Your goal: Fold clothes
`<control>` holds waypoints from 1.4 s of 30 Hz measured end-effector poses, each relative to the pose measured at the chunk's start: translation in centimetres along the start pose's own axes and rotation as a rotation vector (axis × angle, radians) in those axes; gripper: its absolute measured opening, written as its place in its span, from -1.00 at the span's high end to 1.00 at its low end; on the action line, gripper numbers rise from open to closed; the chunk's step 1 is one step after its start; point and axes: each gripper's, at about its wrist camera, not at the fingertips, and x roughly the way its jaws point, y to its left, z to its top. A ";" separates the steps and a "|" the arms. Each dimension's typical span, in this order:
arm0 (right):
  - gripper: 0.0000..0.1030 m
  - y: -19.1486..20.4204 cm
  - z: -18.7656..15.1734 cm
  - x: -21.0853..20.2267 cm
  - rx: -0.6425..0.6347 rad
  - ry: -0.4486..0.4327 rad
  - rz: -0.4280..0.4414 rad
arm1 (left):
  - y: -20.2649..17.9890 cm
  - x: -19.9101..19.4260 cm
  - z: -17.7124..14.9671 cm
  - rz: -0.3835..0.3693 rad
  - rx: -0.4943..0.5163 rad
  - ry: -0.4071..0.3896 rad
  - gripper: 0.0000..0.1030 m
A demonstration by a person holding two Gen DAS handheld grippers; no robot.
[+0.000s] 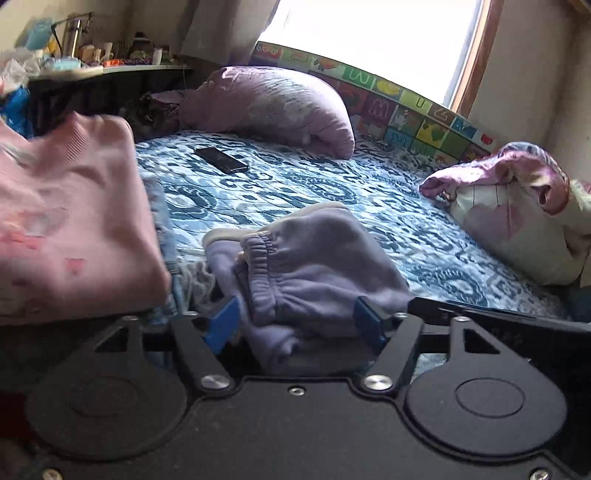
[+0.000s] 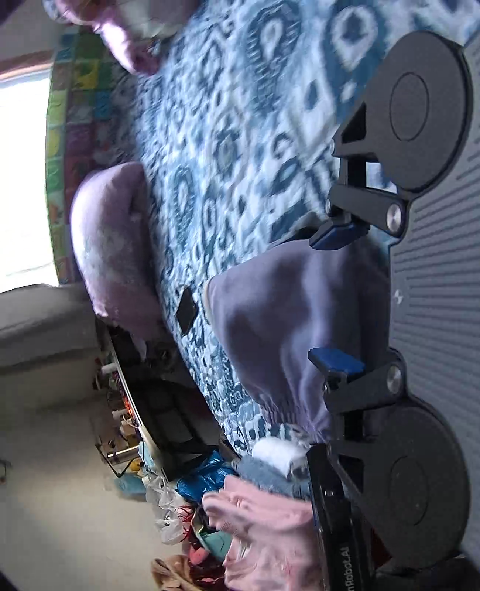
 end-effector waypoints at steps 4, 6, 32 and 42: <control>-0.99 0.9 -0.1 -3.9 0.027 0.034 -0.056 | -1.3 -3.5 0.0 0.016 0.006 -0.018 -0.97; -0.99 1.7 0.1 -6.0 0.019 0.040 -0.095 | -1.9 -4.8 0.0 0.054 0.023 -0.021 -0.97; -1.00 7.1 -1.4 -17.2 -0.040 0.068 -0.196 | -4.9 -12.9 0.0 0.133 0.136 0.003 -0.99; -1.00 6.5 -1.4 -16.9 -0.056 0.081 -0.212 | -5.2 -12.4 -0.3 0.151 0.159 0.013 -0.99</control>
